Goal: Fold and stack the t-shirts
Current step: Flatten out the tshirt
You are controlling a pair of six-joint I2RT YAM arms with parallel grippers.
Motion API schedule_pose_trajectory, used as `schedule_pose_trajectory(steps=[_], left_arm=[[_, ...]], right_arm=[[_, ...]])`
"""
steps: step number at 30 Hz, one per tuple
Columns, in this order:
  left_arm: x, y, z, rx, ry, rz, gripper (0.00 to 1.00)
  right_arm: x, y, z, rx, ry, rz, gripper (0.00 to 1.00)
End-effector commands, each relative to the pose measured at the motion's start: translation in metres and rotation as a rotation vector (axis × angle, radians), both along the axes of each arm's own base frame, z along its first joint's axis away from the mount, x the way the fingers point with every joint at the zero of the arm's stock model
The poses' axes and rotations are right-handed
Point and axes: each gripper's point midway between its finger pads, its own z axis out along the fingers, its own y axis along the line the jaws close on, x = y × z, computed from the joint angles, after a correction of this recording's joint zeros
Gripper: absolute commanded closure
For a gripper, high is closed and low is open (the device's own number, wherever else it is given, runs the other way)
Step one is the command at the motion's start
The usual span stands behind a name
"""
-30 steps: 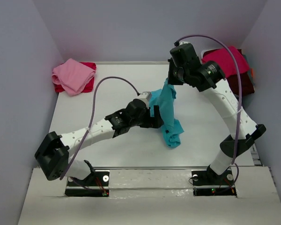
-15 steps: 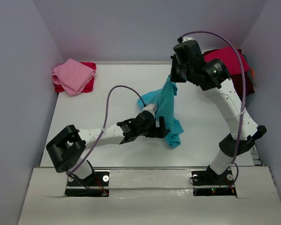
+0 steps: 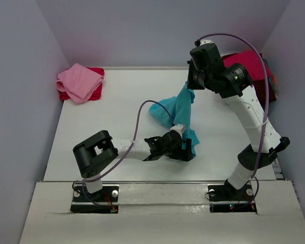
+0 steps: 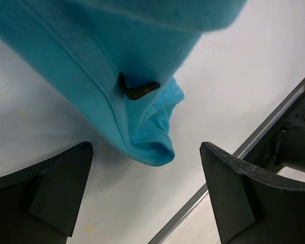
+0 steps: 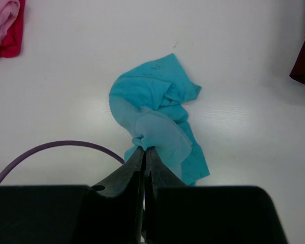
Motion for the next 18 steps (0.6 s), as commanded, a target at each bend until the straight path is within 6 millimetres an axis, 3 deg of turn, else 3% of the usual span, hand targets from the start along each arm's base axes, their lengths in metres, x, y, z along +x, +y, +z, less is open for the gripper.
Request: schedule_pose_trajectory(steps=[1, 8, 18], left_arm=[[-0.001, -0.026, 0.022, -0.088, -0.027, -0.024, 0.01], [-0.008, -0.034, 0.022, -0.087, -0.028, -0.051, 0.05], [-0.012, -0.034, 0.019, -0.058, -0.029, -0.043, 0.29]], right_arm=[[0.000, -0.004, 0.018, 0.004, -0.054, -0.012, 0.93], [0.001, -0.001, 0.012, 0.003, -0.043, -0.009, 0.93], [0.002, -0.003, 0.007, -0.014, -0.036, -0.016, 0.93]])
